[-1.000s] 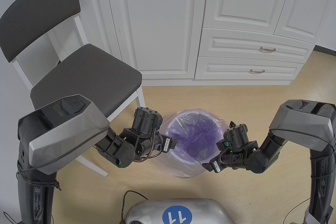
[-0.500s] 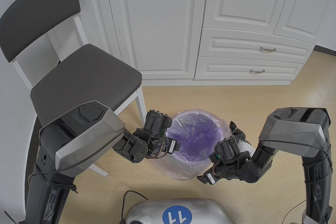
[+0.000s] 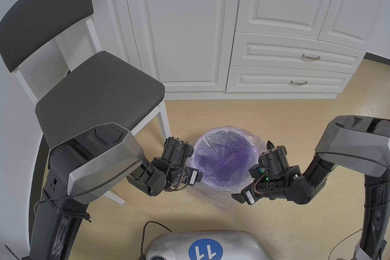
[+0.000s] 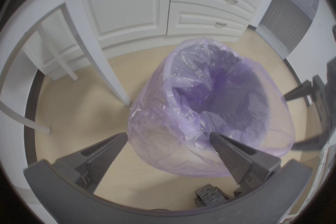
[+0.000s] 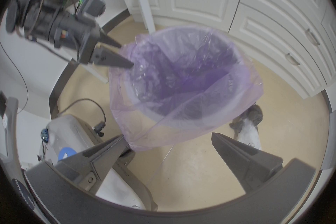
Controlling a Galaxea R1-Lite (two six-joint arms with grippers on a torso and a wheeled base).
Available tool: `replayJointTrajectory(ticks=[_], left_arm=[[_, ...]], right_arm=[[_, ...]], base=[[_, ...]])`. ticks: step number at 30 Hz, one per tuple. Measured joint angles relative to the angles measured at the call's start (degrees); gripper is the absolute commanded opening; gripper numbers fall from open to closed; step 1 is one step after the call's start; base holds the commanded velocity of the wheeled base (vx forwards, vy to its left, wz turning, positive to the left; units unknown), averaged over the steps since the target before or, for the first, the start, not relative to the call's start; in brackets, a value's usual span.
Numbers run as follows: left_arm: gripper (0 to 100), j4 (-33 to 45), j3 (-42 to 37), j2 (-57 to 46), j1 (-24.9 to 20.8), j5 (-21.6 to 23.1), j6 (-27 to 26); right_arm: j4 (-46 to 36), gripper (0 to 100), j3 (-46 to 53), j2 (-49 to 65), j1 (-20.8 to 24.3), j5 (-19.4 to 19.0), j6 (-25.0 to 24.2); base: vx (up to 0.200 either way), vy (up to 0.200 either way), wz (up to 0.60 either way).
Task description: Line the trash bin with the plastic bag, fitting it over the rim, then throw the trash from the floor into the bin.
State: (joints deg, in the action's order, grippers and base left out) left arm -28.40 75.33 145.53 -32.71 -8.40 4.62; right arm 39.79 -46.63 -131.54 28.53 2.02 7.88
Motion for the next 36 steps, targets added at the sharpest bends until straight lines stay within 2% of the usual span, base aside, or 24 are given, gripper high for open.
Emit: replayJointTrajectory(ticks=[5, 14, 21, 28, 31, 36], left_arm=[[100, -6.05, -4.66, -0.99, -0.28, -0.02, 0.09], [100, -11.75, -10.39, -2.62, -1.16, 0.00, 0.09], [100, -12.31, -11.24, -3.04, -1.41, 0.00, 0.09], [100, -12.46, -11.91, -3.33, -1.60, 0.06, 0.17], [100, -12.48, -12.24, -3.41, -1.69, 0.06, 0.13], [100, -13.60, -13.58, -3.83, -1.79, 0.15, 0.06]], right_arm=[[0.11, 100, -1.61, 2.73, -3.10, -0.24, -0.79], [-0.29, 100, -4.67, 3.18, -6.60, -0.44, -2.38], [-2.62, 100, -1.08, 8.66, -8.41, -7.77, -0.40], [-5.22, 100, -0.80, 13.01, -10.89, -11.13, -0.16], [-5.03, 100, -2.10, 12.47, -11.19, -10.36, -0.71], [-4.75, 100, -5.19, 7.51, -10.37, -3.66, -1.15]], base=[[0.000, 0.000, 0.00], [0.000, 0.000, 0.00], [0.000, 0.000, 0.00], [0.000, 0.000, 0.00], [0.000, 0.000, 0.00], [0.000, 0.000, 0.00]])
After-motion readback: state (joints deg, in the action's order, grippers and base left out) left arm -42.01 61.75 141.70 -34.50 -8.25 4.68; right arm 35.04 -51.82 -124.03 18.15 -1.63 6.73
